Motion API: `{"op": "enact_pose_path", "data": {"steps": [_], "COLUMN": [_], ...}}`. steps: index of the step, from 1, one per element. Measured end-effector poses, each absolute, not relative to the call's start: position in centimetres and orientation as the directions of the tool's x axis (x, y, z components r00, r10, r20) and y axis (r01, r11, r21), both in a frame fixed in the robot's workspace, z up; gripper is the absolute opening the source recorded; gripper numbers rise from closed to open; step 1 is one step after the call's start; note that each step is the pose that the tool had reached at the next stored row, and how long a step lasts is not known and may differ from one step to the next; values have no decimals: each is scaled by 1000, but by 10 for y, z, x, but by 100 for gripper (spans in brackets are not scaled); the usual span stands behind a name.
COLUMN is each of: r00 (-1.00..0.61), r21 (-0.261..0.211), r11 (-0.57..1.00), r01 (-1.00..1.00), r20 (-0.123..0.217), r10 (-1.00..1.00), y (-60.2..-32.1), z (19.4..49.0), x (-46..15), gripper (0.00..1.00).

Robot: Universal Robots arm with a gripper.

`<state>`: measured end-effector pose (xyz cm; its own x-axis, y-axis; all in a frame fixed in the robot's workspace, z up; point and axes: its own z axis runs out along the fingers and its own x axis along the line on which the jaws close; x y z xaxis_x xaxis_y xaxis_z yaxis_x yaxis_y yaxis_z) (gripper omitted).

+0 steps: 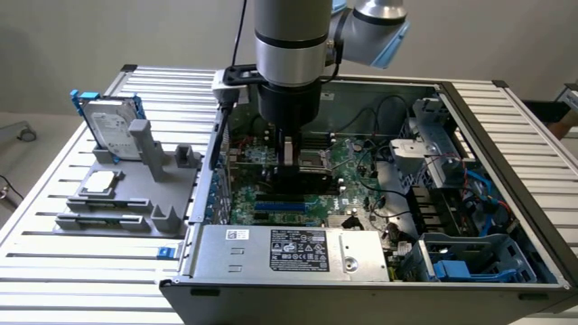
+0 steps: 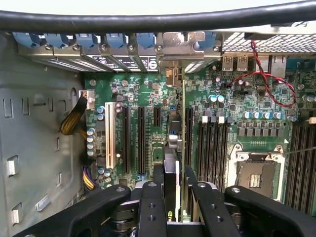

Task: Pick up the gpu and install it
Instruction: 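Insert the gpu into the slot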

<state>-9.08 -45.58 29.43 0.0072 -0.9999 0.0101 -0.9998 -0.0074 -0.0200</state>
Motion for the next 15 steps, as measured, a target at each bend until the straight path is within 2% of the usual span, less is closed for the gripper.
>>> {"op": "enact_pose_path", "data": {"steps": [15], "r00": [-8], "r21": [-20], "r11": [7], "r01": [-1000], "r20": [9], "r10": [-1000], "y": [-456], "z": [283], "x": [-93], "gripper": [27]}}
